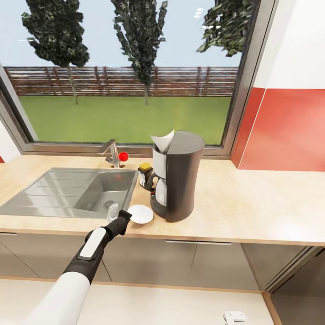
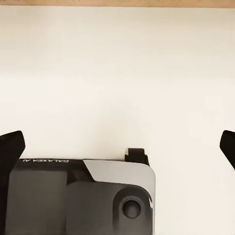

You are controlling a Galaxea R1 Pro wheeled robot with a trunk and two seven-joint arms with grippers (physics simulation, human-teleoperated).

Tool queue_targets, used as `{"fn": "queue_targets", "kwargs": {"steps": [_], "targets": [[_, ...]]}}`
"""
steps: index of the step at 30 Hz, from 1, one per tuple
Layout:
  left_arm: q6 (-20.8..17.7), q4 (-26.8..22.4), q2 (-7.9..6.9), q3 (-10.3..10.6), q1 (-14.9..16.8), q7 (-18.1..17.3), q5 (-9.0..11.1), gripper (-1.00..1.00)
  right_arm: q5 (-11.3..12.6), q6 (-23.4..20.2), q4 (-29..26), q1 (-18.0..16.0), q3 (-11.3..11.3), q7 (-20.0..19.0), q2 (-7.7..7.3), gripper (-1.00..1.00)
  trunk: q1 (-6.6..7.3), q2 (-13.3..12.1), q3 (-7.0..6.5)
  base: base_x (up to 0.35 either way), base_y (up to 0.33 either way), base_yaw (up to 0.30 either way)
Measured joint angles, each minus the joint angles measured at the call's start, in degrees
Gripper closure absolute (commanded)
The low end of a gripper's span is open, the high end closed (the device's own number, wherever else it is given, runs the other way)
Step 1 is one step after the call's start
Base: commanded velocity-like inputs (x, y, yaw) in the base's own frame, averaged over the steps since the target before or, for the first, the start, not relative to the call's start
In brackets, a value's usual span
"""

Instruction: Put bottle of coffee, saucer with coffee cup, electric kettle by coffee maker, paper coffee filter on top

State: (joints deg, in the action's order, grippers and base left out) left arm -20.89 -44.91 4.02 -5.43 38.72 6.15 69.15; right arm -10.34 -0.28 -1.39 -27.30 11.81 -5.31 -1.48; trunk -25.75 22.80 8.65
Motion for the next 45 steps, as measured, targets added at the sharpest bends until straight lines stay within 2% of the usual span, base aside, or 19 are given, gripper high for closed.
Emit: {"fn": "queue_targets", "kwargs": {"steps": [2,3,7,16,37,45], "targets": [[-0.1,0.2,0.10,0.0,0.0,0.0,0.0,1.00,0.0,0.0,0.0,0.0,0.0,0.0,0.00,-1.00,0.00,0.0,0.00,0.001,0.000,0.000],[0.0,0.3,0.16,0.0,0.0,0.0,0.0,-1.00,0.0,0.0,0.0,0.0,0.0,0.0,0.00,-1.00,0.00,0.0,0.00,0.000,0.000,0.000],[0.1,0.4,0.17,1.0,0.0,0.1,0.0,-1.00,0.0,0.0,0.0,0.0,0.0,0.0,0.00,-1.00,0.00,0.0,0.00,0.000,0.000,0.000],[0.2,0.3,-0.04,1.2,0.0,0.0,0.3,-1.00,0.0,0.0,0.0,0.1,0.0,0.0,0.00,-1.00,-0.01,0.0,-0.01,-0.040,0.023,0.000],[-0.3,0.3,0.08,1.2,-0.6,-0.1,0.2,-1.00,0.0,0.0,0.0,0.3,0.0,0.0,0.00,-1.00,-0.03,0.0,0.00,-0.297,0.112,0.000],[-0.6,0.0,-0.70,1.3,-5.4,-5.9,0.3,-1.00,0.0,0.0,0.0,0.3,0.0,0.0,0.00,-1.00,-0.02,0.0,0.00,-0.286,0.004,0.000]]}}
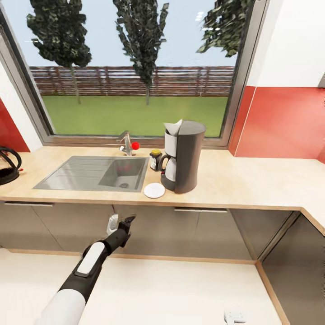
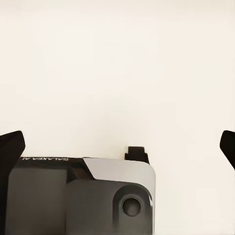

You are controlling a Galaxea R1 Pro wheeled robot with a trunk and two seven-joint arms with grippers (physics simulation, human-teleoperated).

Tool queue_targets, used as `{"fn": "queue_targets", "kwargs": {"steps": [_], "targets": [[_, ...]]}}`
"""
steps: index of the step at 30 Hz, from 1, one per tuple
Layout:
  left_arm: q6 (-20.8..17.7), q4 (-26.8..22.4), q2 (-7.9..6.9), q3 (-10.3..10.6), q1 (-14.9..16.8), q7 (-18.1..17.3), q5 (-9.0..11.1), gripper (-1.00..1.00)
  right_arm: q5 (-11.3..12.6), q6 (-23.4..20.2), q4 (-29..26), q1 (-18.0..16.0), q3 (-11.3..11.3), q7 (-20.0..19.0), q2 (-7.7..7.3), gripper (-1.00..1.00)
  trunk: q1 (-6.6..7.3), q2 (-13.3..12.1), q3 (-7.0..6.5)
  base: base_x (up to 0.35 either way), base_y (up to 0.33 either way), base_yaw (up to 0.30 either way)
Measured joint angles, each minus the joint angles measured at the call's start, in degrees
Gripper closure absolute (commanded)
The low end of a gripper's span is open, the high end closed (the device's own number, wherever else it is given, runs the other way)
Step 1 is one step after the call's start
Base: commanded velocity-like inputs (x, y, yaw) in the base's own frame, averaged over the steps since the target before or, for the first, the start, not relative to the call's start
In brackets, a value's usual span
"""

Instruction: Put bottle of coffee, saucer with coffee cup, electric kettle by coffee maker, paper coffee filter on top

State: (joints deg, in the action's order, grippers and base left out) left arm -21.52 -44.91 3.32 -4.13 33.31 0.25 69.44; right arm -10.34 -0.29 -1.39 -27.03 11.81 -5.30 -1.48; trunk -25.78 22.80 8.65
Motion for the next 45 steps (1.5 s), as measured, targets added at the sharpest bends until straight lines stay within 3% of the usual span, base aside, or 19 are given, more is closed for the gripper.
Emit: {"fn": "queue_targets", "kwargs": {"steps": [2,3,4,5,8,11,12,15,16,20,24,25,26,27,30,32,39,41,45], "targets": [[-0.1,0.1,-0.97,-0.1,-2.9,-2.0,0.0,-1.00,0.0,0.0,0.0,0.0,0.0,0.0,0.00,-1.00,0.02,0.0,0.01,-0.050,0.000,0.000],[-0.2,0.1,-3.32,0.0,-6.9,-5.7,-0.1,-1.00,0.0,0.0,0.0,0.0,0.0,0.0,0.00,-1.00,0.02,0.0,0.01,-0.011,0.000,0.000],[-0.2,0.2,-4.14,0.1,-10.1,-7.1,-0.4,-1.00,0.0,0.0,0.0,0.0,0.0,0.0,0.00,-1.00,0.02,0.0,0.02,-0.009,0.000,0.000],[-0.2,0.2,-4.42,0.1,-10.3,-7.7,-0.4,-1.00,0.0,0.0,0.0,0.0,0.0,0.0,0.00,-1.00,0.02,0.0,0.00,-0.005,0.000,0.000],[0.4,0.4,-6.49,0.2,-16.0,-11.3,-4.4,-1.00,0.1,0.0,-0.1,0.0,0.1,0.0,-0.03,-1.00,0.03,0.0,0.01,-0.001,0.000,0.000],[2.6,2.0,-7.21,0.2,-18.8,-12.1,-12.8,-1.00,0.1,0.1,-0.1,0.0,0.1,0.0,-0.08,-1.00,0.02,0.0,0.01,0.000,0.000,0.000],[3.4,2.4,-7.27,0.2,-19.1,-12.1,-14.5,-1.00,0.1,0.1,-0.1,0.0,0.1,0.0,-0.10,-1.00,0.02,0.0,0.00,0.000,0.000,0.000],[8.6,5.4,-7.41,0.2,-19.9,-12.3,-23.1,-1.00,0.1,0.1,-0.1,0.0,0.1,0.0,-0.24,-1.00,0.02,0.0,0.00,0.000,0.000,0.000],[9.6,6.1,-7.42,0.2,-20.0,-12.3,-24.8,-1.00,0.1,0.1,-0.1,0.0,0.1,0.0,-0.28,-1.00,0.02,0.0,0.00,0.000,0.000,0.000],[15.2,11.6,-7.56,0.2,-20.2,-12.2,-37.1,-1.00,0.2,0.1,-0.1,0.0,0.1,0.0,-0.47,-1.00,0.02,0.0,0.00,0.000,0.000,0.000],[18.7,14.7,-7.62,0.1,-20.3,-12.1,-45.3,-1.00,0.2,0.1,-0.1,0.0,0.1,0.0,-0.51,-1.00,0.02,0.0,0.00,0.000,0.000,0.000],[20.3,15.9,-7.62,0.1,-20.3,-12.0,-48.2,-1.00,0.2,0.1,-0.1,0.0,0.1,0.0,-0.52,-1.00,0.02,0.0,0.01,0.000,0.000,0.000],[25.5,20.1,-7.75,0.0,-20.4,-11.6,-54.8,-1.00,0.2,0.1,-0.1,0.0,0.1,0.0,-0.53,-1.00,0.02,0.0,0.02,0.000,0.000,0.000],[27.0,21.6,-7.98,0.0,-20.4,-11.5,-56.2,-1.00,0.2,0.1,-0.1,0.0,0.1,0.0,-0.53,-1.00,0.02,0.0,0.01,0.000,0.000,0.000],[29.4,24.0,-9.53,-0.1,-20.4,-11.3,-57.6,-1.00,0.2,0.1,-0.1,0.0,0.1,0.0,-0.89,-1.00,0.02,0.0,0.00,0.000,0.000,0.000],[30.2,25.4,-11.84,-0.3,-20.4,-11.3,-58.1,-1.00,0.4,0.1,-0.2,0.0,0.2,0.1,-1.08,-1.00,0.02,0.0,0.00,0.000,0.000,0.000],[30.8,28.2,-12.18,0.4,-20.4,-11.6,-58.4,-1.00,0.4,0.2,-0.2,0.0,0.2,0.2,-1.43,-1.00,0.02,0.0,0.00,0.000,0.000,0.128],[30.7,28.2,-12.08,0.4,-20.4,-11.9,-58.5,-1.00,0.3,0.2,-0.1,0.0,0.2,0.2,-3.05,-1.00,0.02,0.0,0.03,0.000,0.000,0.272],[30.7,28.2,-12.05,0.5,-20.4,-11.9,-58.5,-1.00,0.3,0.1,-0.1,0.4,0.2,0.1,-4.29,-1.00,0.02,0.0,0.12,0.000,0.000,0.274]]}}
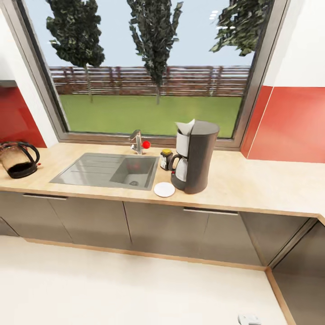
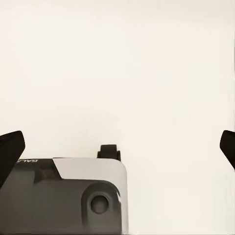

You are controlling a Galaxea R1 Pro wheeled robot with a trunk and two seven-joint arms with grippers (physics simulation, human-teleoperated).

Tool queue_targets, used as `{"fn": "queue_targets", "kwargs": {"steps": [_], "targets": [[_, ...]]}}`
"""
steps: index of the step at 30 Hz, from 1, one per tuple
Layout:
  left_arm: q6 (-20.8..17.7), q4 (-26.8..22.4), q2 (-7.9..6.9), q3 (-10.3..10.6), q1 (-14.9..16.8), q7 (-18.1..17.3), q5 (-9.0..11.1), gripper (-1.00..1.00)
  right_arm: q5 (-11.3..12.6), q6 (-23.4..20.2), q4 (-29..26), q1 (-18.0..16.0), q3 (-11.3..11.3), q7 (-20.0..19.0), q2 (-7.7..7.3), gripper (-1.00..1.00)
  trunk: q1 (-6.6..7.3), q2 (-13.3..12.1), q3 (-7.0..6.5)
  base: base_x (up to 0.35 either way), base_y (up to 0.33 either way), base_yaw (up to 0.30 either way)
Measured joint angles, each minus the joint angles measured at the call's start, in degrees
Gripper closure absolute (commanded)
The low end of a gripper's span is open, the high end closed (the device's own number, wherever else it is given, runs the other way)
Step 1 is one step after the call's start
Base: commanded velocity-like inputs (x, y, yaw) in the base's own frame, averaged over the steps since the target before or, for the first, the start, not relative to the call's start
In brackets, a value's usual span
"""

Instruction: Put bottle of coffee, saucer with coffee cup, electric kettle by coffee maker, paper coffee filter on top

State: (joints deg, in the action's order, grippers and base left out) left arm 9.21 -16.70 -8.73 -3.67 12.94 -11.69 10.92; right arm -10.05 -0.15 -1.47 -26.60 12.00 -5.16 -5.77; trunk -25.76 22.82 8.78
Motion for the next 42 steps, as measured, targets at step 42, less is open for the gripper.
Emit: {"fn": "queue_targets", "kwargs": {"steps": [42], "targets": [[-8.0,8.6,0.10,-0.7,0.0,10.6,-15.9,-1.00,-0.1,-0.2,0.1,8.5,-0.1,-0.1,-2.93,-1.00,0.03,0.0,0.64,0.110,0.078,0.267]]}}
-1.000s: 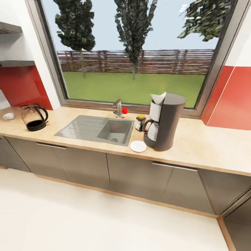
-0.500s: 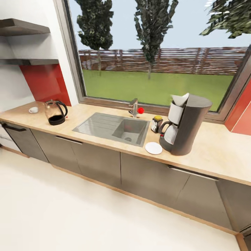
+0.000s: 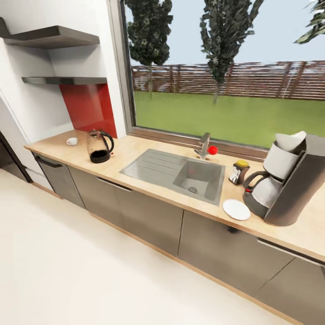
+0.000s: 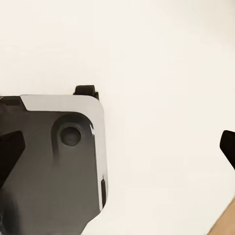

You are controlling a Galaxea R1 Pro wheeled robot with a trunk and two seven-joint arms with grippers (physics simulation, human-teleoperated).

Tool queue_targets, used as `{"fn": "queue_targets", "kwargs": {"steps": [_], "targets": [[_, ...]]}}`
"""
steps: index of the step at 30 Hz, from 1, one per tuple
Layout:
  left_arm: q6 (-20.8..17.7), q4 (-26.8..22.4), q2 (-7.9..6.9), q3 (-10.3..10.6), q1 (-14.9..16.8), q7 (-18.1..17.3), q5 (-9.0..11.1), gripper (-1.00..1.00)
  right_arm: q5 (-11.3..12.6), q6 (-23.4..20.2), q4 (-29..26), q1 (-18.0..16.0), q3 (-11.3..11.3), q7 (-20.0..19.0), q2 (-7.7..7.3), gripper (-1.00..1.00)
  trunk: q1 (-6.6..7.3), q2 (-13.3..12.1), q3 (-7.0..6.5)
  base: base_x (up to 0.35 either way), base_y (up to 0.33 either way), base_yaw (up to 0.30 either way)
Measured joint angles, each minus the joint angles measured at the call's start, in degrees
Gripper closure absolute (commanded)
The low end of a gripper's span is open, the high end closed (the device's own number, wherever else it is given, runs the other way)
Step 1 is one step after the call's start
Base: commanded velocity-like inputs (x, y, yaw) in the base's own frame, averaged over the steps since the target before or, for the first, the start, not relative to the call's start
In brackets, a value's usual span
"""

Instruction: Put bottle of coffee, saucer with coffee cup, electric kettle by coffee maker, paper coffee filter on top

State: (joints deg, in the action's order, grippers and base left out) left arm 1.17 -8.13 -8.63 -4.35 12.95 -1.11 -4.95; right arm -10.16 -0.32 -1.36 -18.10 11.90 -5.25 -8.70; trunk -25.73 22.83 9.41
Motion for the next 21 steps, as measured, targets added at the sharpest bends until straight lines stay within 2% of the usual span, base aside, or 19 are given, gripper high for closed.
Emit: {"fn": "queue_targets", "kwargs": {"steps": [9,21], "targets": [[0.0,0.0,0.00,0.0,0.0,0.0,0.1,-1.00,0.0,0.0,0.0,0.1,0.0,0.0,0.02,-1.00,0.00,0.0,-0.53,0.256,0.238,0.222],[0.0,0.0,0.00,-0.1,0.0,0.0,0.3,-1.00,0.0,0.0,0.0,0.1,0.0,-0.1,0.02,-1.00,-0.01,0.0,-1.24,0.160,0.301,0.221]]}}
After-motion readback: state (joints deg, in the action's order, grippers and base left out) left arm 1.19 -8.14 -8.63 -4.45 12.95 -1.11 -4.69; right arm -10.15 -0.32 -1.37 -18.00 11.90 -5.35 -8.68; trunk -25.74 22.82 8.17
